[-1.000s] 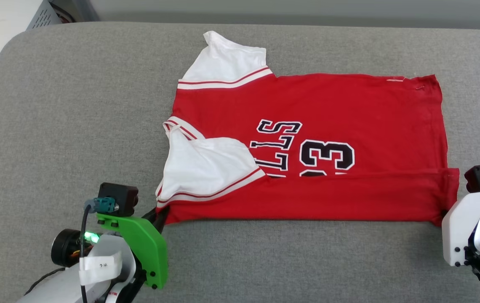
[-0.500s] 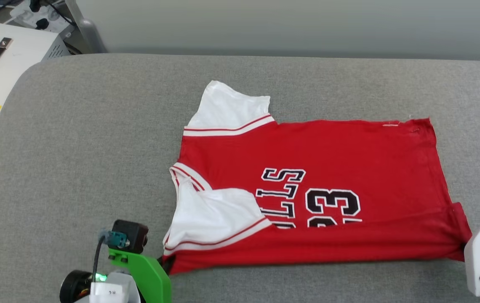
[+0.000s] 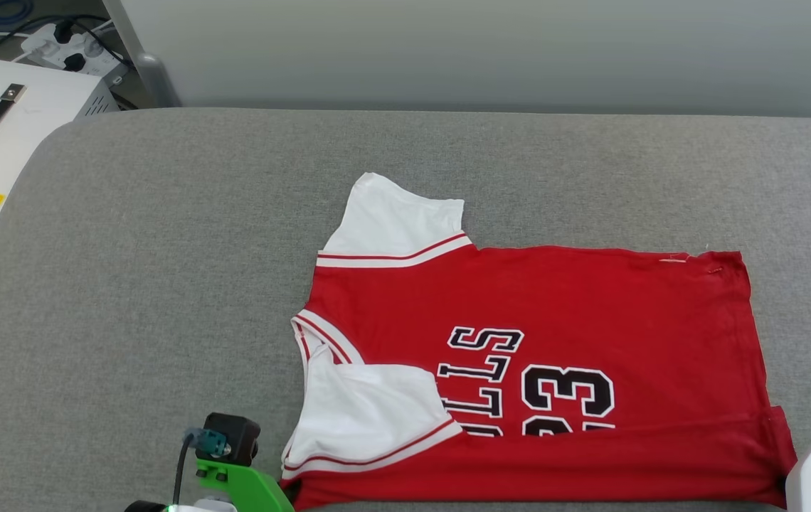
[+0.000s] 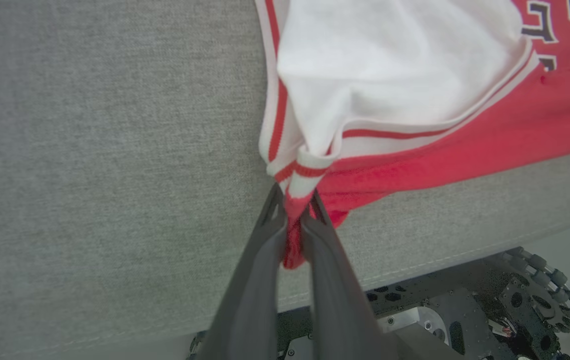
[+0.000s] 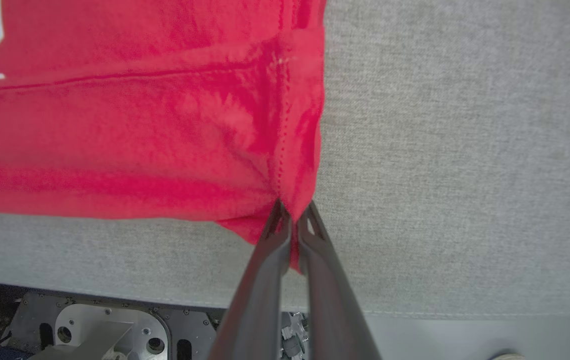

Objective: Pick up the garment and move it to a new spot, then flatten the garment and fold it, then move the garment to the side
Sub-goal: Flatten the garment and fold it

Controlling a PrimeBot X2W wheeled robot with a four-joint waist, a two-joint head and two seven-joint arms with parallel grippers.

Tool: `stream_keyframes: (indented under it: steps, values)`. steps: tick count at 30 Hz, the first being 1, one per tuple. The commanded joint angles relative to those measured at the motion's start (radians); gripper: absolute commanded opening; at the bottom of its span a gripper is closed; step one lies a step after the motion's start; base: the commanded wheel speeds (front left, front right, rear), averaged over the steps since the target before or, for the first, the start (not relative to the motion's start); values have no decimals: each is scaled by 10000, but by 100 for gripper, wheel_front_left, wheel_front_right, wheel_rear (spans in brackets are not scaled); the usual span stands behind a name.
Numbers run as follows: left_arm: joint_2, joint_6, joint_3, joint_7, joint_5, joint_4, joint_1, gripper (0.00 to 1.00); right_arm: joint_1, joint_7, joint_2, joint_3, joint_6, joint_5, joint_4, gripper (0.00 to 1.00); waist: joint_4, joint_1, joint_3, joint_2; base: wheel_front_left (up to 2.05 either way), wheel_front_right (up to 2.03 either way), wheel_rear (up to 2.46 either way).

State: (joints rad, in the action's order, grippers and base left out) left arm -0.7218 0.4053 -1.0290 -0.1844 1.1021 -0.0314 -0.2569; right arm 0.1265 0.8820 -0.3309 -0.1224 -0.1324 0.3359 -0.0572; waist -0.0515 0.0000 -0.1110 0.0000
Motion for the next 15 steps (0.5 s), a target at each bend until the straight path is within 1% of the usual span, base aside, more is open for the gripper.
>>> stream_keyframes:
  steps: [1,2,7,10,12,15]
  values:
    - [32,-17,29,136,-36,152,56,72,90,-174,56,-48,17,-80,64,100,5,0,16,0,0,0,0]
    - [70,29,62,227,-77,274,38,100,25,-338,137,-105,17,-93,99,100,10,0,42,0,0,0,0]
    - [177,33,193,680,-261,544,-42,100,-184,-956,131,-6,17,-10,100,100,12,0,256,0,0,0,0]
    - [230,35,390,1129,-399,536,-147,100,-364,-1586,37,-57,17,-14,-79,100,14,0,397,0,0,0,0]
    - [299,58,634,1720,-605,482,-280,100,-609,-2360,176,-218,17,90,-321,100,10,0,486,0,0,0,0]
    - [463,134,1081,2852,-963,440,-456,100,-886,-3572,219,-137,17,76,-742,100,24,0,593,0,0,0,0]
